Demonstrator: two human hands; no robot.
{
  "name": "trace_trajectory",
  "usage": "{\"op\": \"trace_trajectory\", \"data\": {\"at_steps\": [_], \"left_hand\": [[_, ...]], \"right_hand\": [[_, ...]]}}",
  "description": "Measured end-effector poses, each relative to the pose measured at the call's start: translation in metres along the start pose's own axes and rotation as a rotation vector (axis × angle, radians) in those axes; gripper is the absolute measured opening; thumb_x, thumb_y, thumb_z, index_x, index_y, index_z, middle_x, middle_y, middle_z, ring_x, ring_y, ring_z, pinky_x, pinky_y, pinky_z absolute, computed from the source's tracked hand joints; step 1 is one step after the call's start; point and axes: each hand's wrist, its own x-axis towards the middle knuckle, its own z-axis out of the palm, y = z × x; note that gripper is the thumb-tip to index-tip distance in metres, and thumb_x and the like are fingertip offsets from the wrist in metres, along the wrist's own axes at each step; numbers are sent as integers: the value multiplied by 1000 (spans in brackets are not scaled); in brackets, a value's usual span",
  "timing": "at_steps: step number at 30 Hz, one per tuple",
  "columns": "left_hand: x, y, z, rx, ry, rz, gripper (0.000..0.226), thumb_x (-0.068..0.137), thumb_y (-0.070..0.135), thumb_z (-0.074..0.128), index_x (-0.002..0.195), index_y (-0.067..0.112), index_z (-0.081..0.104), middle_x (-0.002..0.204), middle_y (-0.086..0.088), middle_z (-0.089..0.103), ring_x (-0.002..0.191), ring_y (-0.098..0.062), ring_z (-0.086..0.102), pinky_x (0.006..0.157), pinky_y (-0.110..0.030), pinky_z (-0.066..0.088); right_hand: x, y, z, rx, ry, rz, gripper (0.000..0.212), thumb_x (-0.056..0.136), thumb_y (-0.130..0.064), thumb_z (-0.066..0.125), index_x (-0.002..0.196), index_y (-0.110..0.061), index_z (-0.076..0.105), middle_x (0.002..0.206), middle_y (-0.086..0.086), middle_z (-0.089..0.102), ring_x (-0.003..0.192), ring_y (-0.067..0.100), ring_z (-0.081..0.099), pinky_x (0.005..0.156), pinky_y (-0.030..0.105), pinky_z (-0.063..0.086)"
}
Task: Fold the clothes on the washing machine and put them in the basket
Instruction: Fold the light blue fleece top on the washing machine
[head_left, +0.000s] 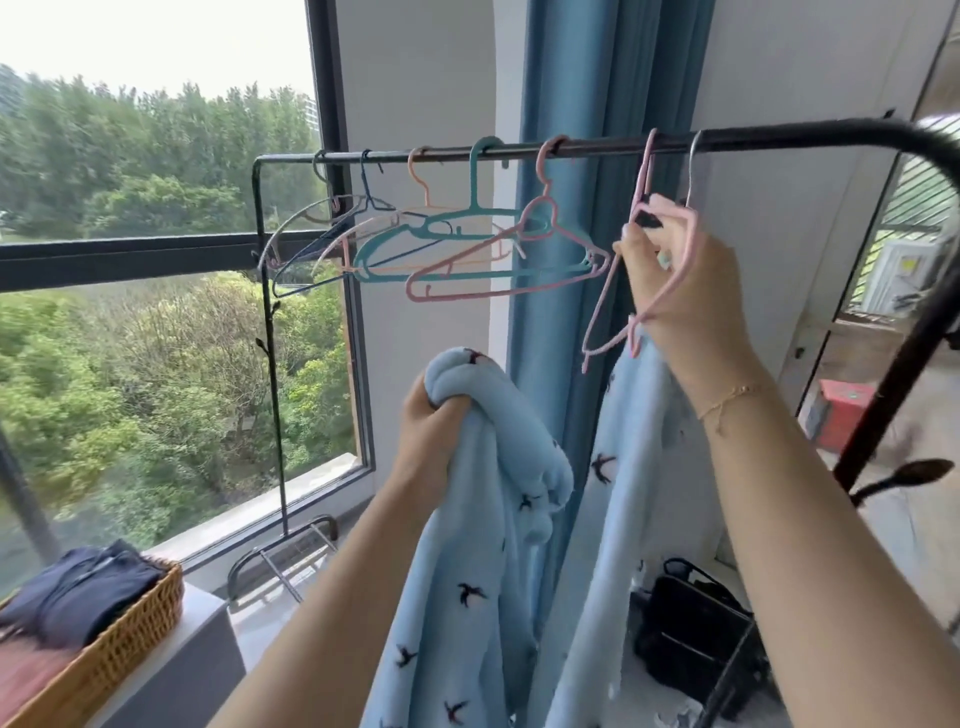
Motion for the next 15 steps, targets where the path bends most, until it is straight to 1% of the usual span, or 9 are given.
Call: {"op": "trace_trajectory", "data": {"at_steps": [1, 2, 3, 5, 7, 10, 12, 13, 15], "left_hand": [[-4, 0, 0, 8, -5, -12, 43, 87, -6, 45, 113, 21, 65, 107, -8, 70, 107, -27, 65, 93, -41, 54], [-7, -1, 0, 12, -13, -20, 44, 87, -7, 44, 112, 22, 65, 106, -7, 70, 106, -26, 65, 92, -39, 54], [-11, -2, -1, 20, -17, -22, 44, 88, -7, 44, 113, 22, 65, 106, -7, 70, 106, -25, 66, 92, -38, 55], [-16, -1, -5, 41, -15, -15, 43, 88, -6, 43, 115, 20, 65, 108, -11, 70, 105, -25, 66, 92, -40, 55], [-21, -2, -11, 64, -3, -5, 42, 85, -4, 44, 114, 18, 65, 108, -13, 70, 105, -26, 66, 93, -42, 54], [-31, 1, -23, 90, 42, 19, 40, 81, 4, 47, 112, 20, 67, 105, -11, 71, 102, -23, 68, 87, -35, 56], [-38, 4, -35, 95, 90, 40, 36, 83, 5, 49, 110, 22, 67, 102, -9, 72, 99, -21, 69, 81, -30, 57], [-40, 6, -42, 99, 116, 50, 35, 86, 4, 48, 106, 24, 68, 100, -8, 72, 97, -21, 69, 79, -29, 57], [-47, 13, -57, 86, 153, 73, 38, 89, 2, 46, 97, 31, 70, 95, -4, 73, 93, -18, 70, 75, -28, 57]], "right_hand": [[-14, -1, 2, -11, 55, -34, 33, 96, -22, 47, 117, -1, 62, 82, 10, 68, 83, 31, 62, 97, 39, 46], [-26, 0, 5, -8, 90, -43, 34, 94, -20, 47, 115, 0, 63, 88, 11, 66, 92, 33, 62, 101, 40, 43], [-39, -2, 9, 5, 102, -29, 35, 93, -19, 46, 117, 1, 63, 99, 12, 64, 107, 34, 59, 104, 35, 39], [-63, -9, 17, 62, 103, 42, 41, 94, -19, 46, 128, 0, 59, 132, 20, 53, 138, 32, 38, 110, 24, 28], [-90, -16, 23, 115, 112, 91, 45, 95, -17, 46, 137, -3, 52, 148, 13, 41, 146, 24, 24, 114, 16, 19], [-133, -23, 35, 180, 112, 81, 39, 96, -11, 48, 133, -3, 56, 139, -7, 42, 145, 16, 25, 110, 6, 16], [-156, -27, 39, 222, 55, 69, 34, 94, -8, 48, 125, -4, 63, 136, 0, 53, 140, 11, 31, 105, 2, 20], [-165, -28, 41, 226, 21, 38, 30, 94, -7, 49, 117, -5, 67, 125, 3, 63, 134, 14, 40, 101, 3, 26], [-182, -30, 46, 225, -19, -6, 27, 93, -12, 47, 105, -10, 71, 100, -2, 71, 106, 15, 59, 92, 18, 45]]}}
